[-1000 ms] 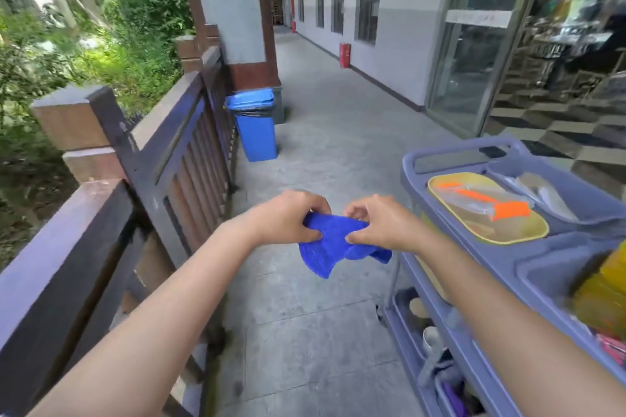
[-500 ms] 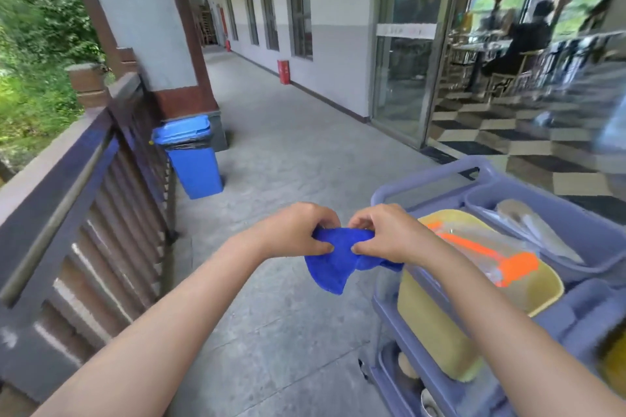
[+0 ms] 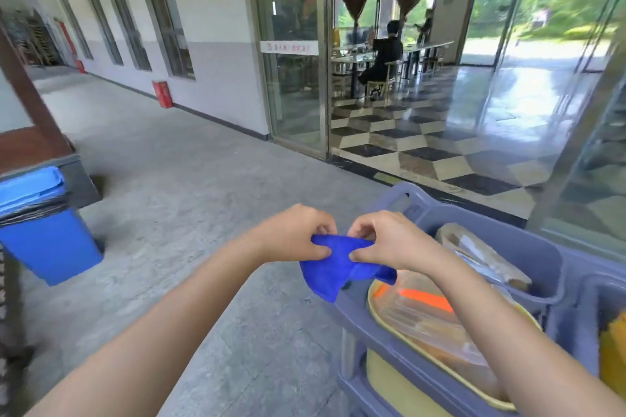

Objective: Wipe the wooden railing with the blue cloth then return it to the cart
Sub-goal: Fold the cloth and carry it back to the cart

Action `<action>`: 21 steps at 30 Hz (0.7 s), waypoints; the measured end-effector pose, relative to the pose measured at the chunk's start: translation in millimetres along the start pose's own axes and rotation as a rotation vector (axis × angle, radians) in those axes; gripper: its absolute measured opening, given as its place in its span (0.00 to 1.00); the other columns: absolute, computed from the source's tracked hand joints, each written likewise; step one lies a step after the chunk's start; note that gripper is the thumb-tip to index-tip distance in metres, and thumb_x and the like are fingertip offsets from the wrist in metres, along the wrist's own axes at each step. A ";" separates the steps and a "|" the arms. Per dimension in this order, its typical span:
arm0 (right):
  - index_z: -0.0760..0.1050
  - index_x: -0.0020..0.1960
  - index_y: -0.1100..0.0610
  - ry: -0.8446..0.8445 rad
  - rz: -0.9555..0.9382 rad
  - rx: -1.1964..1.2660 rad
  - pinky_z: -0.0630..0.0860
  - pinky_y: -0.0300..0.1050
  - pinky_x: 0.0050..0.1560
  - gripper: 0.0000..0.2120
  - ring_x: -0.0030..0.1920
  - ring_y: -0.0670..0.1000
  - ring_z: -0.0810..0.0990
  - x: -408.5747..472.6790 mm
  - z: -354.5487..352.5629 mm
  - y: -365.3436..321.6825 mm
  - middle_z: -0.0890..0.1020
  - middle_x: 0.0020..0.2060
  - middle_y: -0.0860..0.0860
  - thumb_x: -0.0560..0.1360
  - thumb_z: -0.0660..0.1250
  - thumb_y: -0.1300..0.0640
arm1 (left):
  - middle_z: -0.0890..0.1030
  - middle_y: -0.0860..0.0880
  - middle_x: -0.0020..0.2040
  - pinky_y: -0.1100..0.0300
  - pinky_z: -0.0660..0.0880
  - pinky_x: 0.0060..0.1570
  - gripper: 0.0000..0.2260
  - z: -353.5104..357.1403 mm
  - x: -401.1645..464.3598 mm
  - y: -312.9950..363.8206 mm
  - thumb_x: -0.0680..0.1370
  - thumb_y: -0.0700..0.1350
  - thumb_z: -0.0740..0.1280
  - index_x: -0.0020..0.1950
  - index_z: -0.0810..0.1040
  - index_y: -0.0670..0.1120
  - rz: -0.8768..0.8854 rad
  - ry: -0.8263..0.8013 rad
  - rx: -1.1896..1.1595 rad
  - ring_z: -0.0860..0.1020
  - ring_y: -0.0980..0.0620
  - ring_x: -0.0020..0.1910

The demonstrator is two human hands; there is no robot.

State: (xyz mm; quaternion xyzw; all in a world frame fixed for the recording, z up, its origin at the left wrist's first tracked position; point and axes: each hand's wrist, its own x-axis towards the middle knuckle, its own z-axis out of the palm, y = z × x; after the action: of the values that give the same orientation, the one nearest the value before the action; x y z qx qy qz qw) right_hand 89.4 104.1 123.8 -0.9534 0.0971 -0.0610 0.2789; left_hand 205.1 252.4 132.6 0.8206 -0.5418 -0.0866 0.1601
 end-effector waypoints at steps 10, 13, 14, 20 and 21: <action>0.80 0.43 0.56 0.285 0.368 -0.108 0.70 0.37 0.38 0.07 0.39 0.48 0.77 3.2 -24.3 21.9 0.84 0.39 0.50 0.66 0.71 0.56 | 0.83 0.48 0.47 0.54 0.76 0.49 0.09 -8.6 116.5 -3.7 0.70 0.40 0.67 0.49 0.80 0.46 0.482 -0.164 0.004 0.79 0.52 0.46; 0.80 0.43 0.56 0.360 0.492 -0.113 0.72 0.40 0.44 0.07 0.43 0.49 0.80 -19.4 -32.0 25.7 0.85 0.41 0.51 0.65 0.71 0.57 | 0.83 0.47 0.48 0.56 0.74 0.49 0.09 -1.5 138.0 21.1 0.70 0.39 0.67 0.49 0.79 0.45 0.634 -0.235 0.008 0.78 0.53 0.47; 0.80 0.43 0.56 0.387 0.530 -0.113 0.73 0.40 0.45 0.07 0.43 0.50 0.80 -29.3 -34.1 27.4 0.85 0.42 0.51 0.65 0.71 0.57 | 0.83 0.47 0.48 0.55 0.74 0.49 0.09 2.7 143.2 32.3 0.70 0.39 0.67 0.49 0.79 0.44 0.684 -0.255 0.004 0.78 0.52 0.47; 0.79 0.47 0.56 0.478 0.763 -0.160 0.75 0.41 0.45 0.10 0.45 0.51 0.81 -103.0 -48.2 46.3 0.85 0.44 0.52 0.66 0.72 0.57 | 0.83 0.49 0.46 0.54 0.74 0.46 0.08 43.6 164.3 109.8 0.70 0.42 0.67 0.48 0.79 0.45 0.950 -0.308 -0.007 0.77 0.51 0.44; 0.79 0.47 0.57 0.496 0.798 -0.157 0.77 0.44 0.46 0.10 0.45 0.51 0.81 -115.9 -51.1 49.4 0.85 0.44 0.53 0.67 0.72 0.57 | 0.82 0.49 0.45 0.53 0.75 0.46 0.08 50.6 166.8 124.2 0.69 0.41 0.67 0.47 0.79 0.45 0.987 -0.327 -0.019 0.77 0.52 0.43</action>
State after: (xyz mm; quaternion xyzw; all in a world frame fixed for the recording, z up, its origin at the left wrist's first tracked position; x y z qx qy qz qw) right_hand -39.6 62.2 132.4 -0.8165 0.5238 -0.1673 0.1760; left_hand 148.5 46.0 134.9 0.4416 -0.8814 -0.1328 0.1025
